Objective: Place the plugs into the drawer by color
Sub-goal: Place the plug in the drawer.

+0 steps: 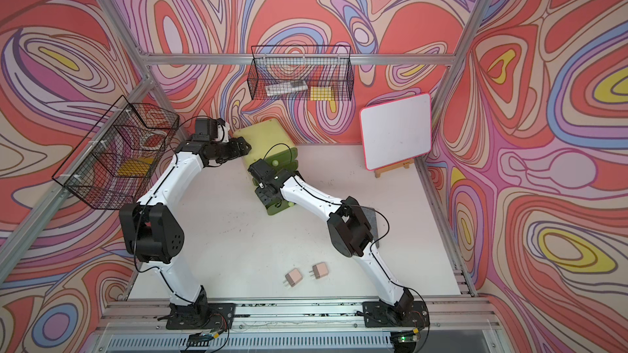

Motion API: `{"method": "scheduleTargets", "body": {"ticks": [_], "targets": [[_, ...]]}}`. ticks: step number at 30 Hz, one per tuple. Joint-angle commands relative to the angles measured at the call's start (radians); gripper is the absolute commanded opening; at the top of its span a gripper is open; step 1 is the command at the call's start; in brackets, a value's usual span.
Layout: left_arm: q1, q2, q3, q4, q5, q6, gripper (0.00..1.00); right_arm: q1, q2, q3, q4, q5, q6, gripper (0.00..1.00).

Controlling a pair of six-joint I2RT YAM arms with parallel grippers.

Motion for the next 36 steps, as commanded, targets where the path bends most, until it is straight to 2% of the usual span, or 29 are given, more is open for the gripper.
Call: {"method": "scheduleTargets", "body": {"ticks": [1, 13, 27, 32, 36], "targets": [[0.002, 0.026, -0.023, -0.114, -0.043, 0.020, 0.82, -0.005, 0.012, -0.018, 0.025, -0.029, 0.004, 0.44], [0.002, 0.022, -0.025, -0.115, -0.044, 0.022, 0.82, -0.009, 0.030, -0.046, 0.014, -0.047, 0.039, 0.47], [0.002, 0.019, -0.028, -0.115, -0.047, 0.017, 0.82, -0.030, 0.085, 0.020, -0.031, -0.057, 0.038, 0.52], [0.002, 0.019, -0.030, -0.113, -0.050, 0.017, 0.82, -0.029, -0.016, 0.018, -0.025, -0.034, 0.027, 0.55], [0.002, 0.022, -0.028, -0.110, -0.047, 0.014, 0.82, -0.026, -0.185, -0.122, 0.056, -0.035, 0.031, 0.57]]}}
